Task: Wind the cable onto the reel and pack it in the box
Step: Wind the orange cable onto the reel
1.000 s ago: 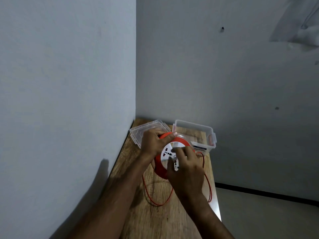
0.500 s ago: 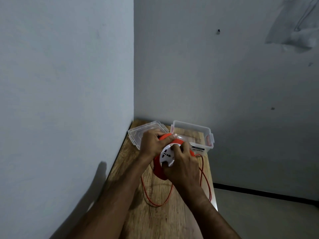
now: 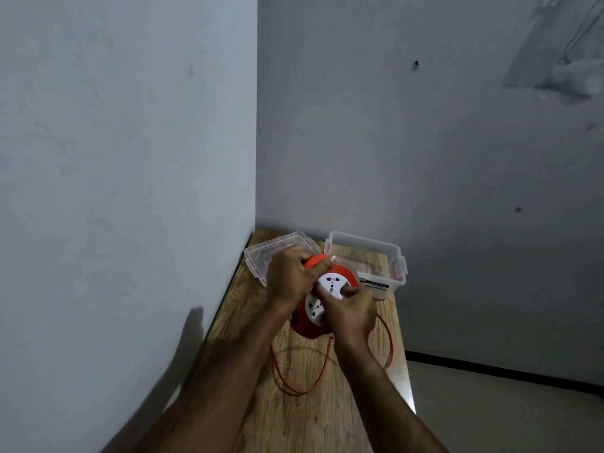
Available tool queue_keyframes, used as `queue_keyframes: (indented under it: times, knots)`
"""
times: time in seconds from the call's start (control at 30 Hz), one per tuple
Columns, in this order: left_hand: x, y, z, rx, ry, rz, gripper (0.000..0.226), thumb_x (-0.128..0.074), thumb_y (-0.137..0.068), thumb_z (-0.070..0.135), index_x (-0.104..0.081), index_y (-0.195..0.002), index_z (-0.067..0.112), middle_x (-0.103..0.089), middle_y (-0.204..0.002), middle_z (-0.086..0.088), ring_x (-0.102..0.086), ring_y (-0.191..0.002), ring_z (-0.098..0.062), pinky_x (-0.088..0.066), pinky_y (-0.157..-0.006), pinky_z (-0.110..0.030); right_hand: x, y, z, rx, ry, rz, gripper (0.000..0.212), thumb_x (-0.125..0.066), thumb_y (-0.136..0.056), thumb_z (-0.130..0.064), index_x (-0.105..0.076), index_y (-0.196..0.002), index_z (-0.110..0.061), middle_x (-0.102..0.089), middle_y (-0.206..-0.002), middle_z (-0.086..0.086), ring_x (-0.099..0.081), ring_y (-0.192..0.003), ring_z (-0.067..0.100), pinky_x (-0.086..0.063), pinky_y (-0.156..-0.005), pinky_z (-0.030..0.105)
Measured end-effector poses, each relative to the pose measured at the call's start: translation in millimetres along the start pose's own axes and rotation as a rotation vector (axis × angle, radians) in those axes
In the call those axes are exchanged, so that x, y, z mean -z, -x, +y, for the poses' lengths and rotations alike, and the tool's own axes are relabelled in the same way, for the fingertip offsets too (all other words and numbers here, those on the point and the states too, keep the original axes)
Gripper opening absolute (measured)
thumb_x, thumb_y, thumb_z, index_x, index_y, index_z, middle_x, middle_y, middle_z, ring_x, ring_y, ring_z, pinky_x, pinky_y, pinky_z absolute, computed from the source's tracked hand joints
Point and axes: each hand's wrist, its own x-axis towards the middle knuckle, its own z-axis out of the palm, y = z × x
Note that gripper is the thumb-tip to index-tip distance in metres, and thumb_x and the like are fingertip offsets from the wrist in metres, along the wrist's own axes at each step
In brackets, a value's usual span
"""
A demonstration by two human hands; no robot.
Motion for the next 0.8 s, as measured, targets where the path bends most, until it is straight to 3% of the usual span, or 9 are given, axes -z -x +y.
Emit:
queue_keyframes:
  times: [0.07, 0.13, 0.23, 0.3, 0.33, 0.43, 0.5, 0.63, 0.8]
  knots:
    - [-3.1, 0.8, -0.4, -0.06, -0.022, 0.005, 0.044, -0.073, -0.085, 0.059, -0.08, -0.088, 0.016, -0.077, -0.081, 0.006, -0.07, -0.071, -0.007, -0.061, -0.064, -0.035, -4.1, -1.8, -4.1, -0.322, -0.304, -0.046, 0.056, -0.09, -0.069, -0.035, -0.064, -0.109, -0.005, -0.069, -0.109, 0.008, -0.068, -0.098, 0.023, -0.061, -0.077, 0.04]
    - [-5.0, 2.1, -0.3, -0.096, -0.036, 0.0, 0.043, -0.073, -0.085, 0.058, -0.08, -0.089, 0.016, -0.076, -0.082, 0.006, -0.069, -0.072, -0.008, -0.06, -0.064, -0.034, -6.0, 2.2, -11.4, -0.606, -0.639, -0.104, 0.067, -0.084, -0.078, -0.026, -0.051, -0.131, 0.0, -0.062, -0.12, 0.017, -0.062, -0.109, 0.033, -0.057, -0.084, 0.044]
    - [-2.3, 3.1, -2.7, -0.052, -0.003, 0.01, 0.042, -0.074, -0.085, 0.056, -0.081, -0.089, 0.014, -0.077, -0.081, 0.005, -0.07, -0.068, -0.007, -0.06, -0.061, -0.029, -2.0, 2.9, -11.9, -0.67, -0.797, -0.189, 0.053, -0.08, -0.083, -0.021, -0.051, -0.124, -0.003, -0.063, -0.106, 0.017, -0.063, -0.097, 0.033, -0.059, -0.086, 0.043]
    - [1.0, 1.9, -4.2, 0.018, 0.028, 0.001, 0.043, -0.073, -0.086, 0.055, -0.081, -0.088, 0.013, -0.078, -0.079, 0.001, -0.072, -0.065, -0.009, -0.061, -0.059, -0.032, 5.2, 8.4, -8.9, -0.54, -0.646, -0.244, 0.04, -0.08, -0.083, -0.023, -0.058, -0.11, -0.003, -0.069, -0.096, 0.015, -0.071, -0.086, 0.029, -0.062, -0.067, 0.038]
    - [2.7, 1.1, -4.2, 0.046, 0.049, -0.004, 0.042, -0.074, -0.086, 0.053, -0.081, -0.086, 0.012, -0.079, -0.08, -0.001, -0.072, -0.065, -0.011, -0.062, -0.06, -0.035, 8.2, 10.9, -4.4, -0.353, -0.466, -0.199, 0.034, -0.08, -0.083, -0.025, -0.061, -0.102, -0.003, -0.072, -0.089, 0.011, -0.074, -0.079, 0.024, -0.061, -0.06, 0.038]
    - [5.2, -1.2, -2.1, 0.102, 0.092, -0.007, 0.034, -0.075, -0.087, 0.045, -0.077, -0.083, 0.012, -0.079, -0.082, -0.004, -0.072, -0.065, -0.012, -0.062, -0.06, -0.032, 18.9, 11.8, 10.3, 0.569, 0.226, 0.06, 0.022, -0.082, -0.081, -0.026, -0.064, -0.09, -0.017, -0.071, -0.084, -0.005, -0.067, -0.073, 0.005, -0.06, -0.067, 0.028]
    - [4.0, -2.6, -1.0, 0.099, 0.098, -0.013, 0.031, -0.075, -0.087, 0.046, -0.075, -0.077, 0.016, -0.076, -0.076, -0.001, -0.069, -0.063, -0.009, -0.057, -0.057, -0.026, 22.3, 11.5, 15.0, 0.947, 0.523, 0.097, 0.033, -0.085, -0.076, -0.023, -0.066, -0.102, -0.018, -0.069, -0.102, 0.001, -0.064, -0.091, 0.011, -0.054, -0.077, 0.023]
    - [-0.3, -4.4, 0.0, 0.109, 0.112, -0.014, 0.03, -0.076, -0.087, 0.046, -0.075, -0.077, 0.017, -0.073, -0.073, 0.003, -0.068, -0.065, -0.008, -0.055, -0.059, -0.019, 19.4, 13.4, 18.0, 0.914, 0.817, 0.027, 0.064, -0.084, -0.073, -0.037, -0.056, -0.129, -0.021, -0.059, -0.122, 0.011, -0.065, -0.096, 0.022, -0.058, -0.065, 0.026]
    - [-5.6, -3.2, -1.3, 0.084, 0.102, -0.05, 0.038, -0.076, -0.086, 0.051, -0.08, -0.083, 0.014, -0.077, -0.077, 0.004, -0.07, -0.067, -0.009, -0.055, -0.059, -0.019, 16.3, 14.6, 10.4, 0.782, 0.806, 0.031, 0.076, -0.082, -0.068, -0.055, -0.055, -0.129, -0.018, -0.051, -0.136, 0.019, -0.069, -0.085, 0.025, -0.055, -0.058, 0.023]
